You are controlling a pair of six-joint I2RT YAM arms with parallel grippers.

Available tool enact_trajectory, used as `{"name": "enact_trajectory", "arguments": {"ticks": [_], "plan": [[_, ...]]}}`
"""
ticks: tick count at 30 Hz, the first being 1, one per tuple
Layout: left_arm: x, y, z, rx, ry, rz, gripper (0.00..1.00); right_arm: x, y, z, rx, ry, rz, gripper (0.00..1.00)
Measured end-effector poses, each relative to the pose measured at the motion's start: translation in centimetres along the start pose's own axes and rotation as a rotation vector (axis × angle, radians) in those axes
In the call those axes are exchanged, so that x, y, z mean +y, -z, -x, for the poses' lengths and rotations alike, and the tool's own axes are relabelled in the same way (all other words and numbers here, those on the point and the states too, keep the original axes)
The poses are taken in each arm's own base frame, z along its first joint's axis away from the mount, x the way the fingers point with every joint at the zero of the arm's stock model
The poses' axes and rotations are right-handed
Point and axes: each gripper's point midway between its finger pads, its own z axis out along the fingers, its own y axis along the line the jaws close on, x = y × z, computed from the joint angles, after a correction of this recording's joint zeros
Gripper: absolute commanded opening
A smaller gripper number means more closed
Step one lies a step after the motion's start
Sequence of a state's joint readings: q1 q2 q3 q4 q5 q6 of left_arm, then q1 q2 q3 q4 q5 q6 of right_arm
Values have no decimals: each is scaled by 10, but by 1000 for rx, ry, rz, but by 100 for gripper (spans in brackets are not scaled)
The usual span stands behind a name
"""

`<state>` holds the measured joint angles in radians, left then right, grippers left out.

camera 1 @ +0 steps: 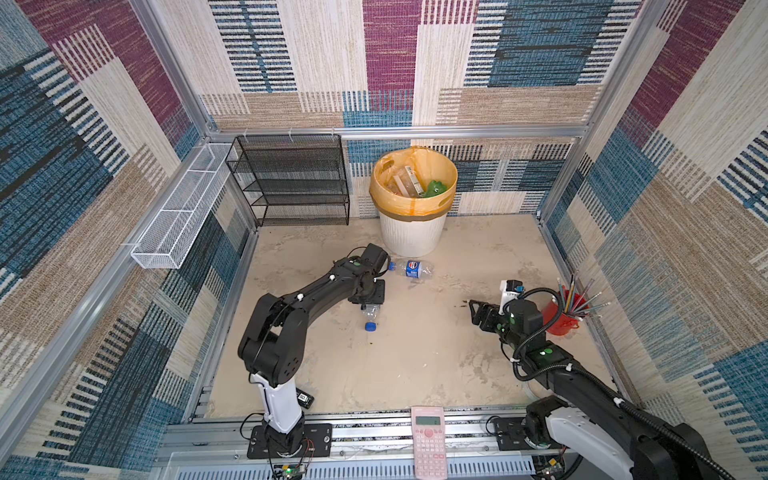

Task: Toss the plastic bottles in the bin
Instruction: 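Draw the left gripper with the bottle back toward the robot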

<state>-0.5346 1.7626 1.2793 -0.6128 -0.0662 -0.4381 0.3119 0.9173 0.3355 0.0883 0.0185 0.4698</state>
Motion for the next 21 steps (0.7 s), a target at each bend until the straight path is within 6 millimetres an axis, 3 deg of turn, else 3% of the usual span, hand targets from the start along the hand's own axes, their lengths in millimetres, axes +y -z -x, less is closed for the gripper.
{"name": "enact_trajectory", "arguments": {"ticks": [7,11,17,21], "plan": [[21,25,-31,-144,43,-114,46,2,-1,-3,14,0,13,76],[23,43,-43,-287,46,-212,47,5,0,-4,8,0,38,74],[17,81,-46,-613,-20,-390,47,13,6,0,-34,21,93,70],[11,120,-39,-855,-86,-480,49,18,9,7,-73,45,121,69]]}}
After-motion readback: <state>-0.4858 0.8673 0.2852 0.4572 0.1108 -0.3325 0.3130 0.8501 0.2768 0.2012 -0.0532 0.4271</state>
